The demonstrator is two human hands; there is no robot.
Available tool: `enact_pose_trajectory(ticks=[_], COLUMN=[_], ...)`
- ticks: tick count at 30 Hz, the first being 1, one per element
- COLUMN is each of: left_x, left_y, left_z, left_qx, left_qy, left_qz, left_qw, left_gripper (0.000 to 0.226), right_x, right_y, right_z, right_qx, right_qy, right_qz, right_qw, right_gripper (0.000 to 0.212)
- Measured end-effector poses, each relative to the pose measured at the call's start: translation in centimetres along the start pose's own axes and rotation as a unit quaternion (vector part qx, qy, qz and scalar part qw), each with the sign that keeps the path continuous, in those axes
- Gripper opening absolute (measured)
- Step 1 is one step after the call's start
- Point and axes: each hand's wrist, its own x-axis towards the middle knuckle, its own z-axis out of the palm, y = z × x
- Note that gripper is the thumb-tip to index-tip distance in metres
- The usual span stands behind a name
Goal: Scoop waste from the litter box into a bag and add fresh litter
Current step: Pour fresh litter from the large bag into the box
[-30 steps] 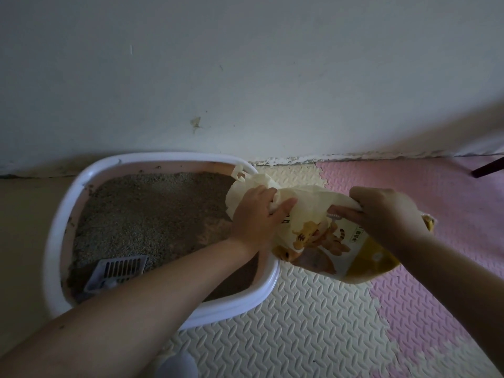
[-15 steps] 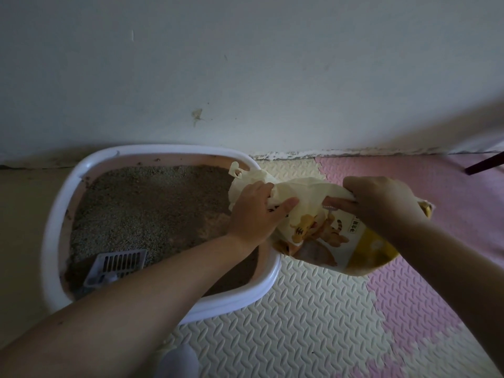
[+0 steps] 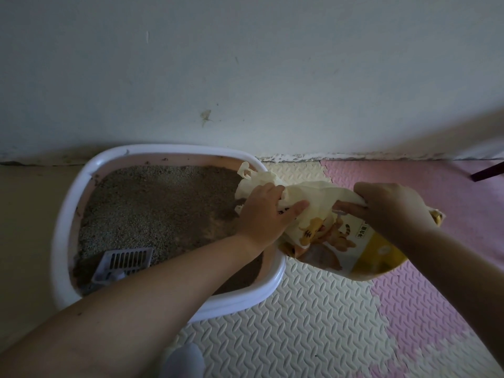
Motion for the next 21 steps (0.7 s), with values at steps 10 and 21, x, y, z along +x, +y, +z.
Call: enact_pose_trajectory(ticks=[10,21], left_x=[-0.8,-2.0], left_y=[0.6,1.5], left_z=[0.2,-0.2], left_qx=[0.012,-0.001], left_qy=[0.007,-0.018], left_qz=[-0.012,-0.037], left_qw=[1.0,0.999], left_gripper=[0.054,0.056], right_x=[0.2,0.8], right_y=[0.5,0.9], right_z=[0.6,1.2], right_qx=[0.007,-0.006], right_qy=[0.013,0.009], right_qz=[-0.008,-0.027], right_qw=[1.0,1.0], right_gripper=[0.04,0.039])
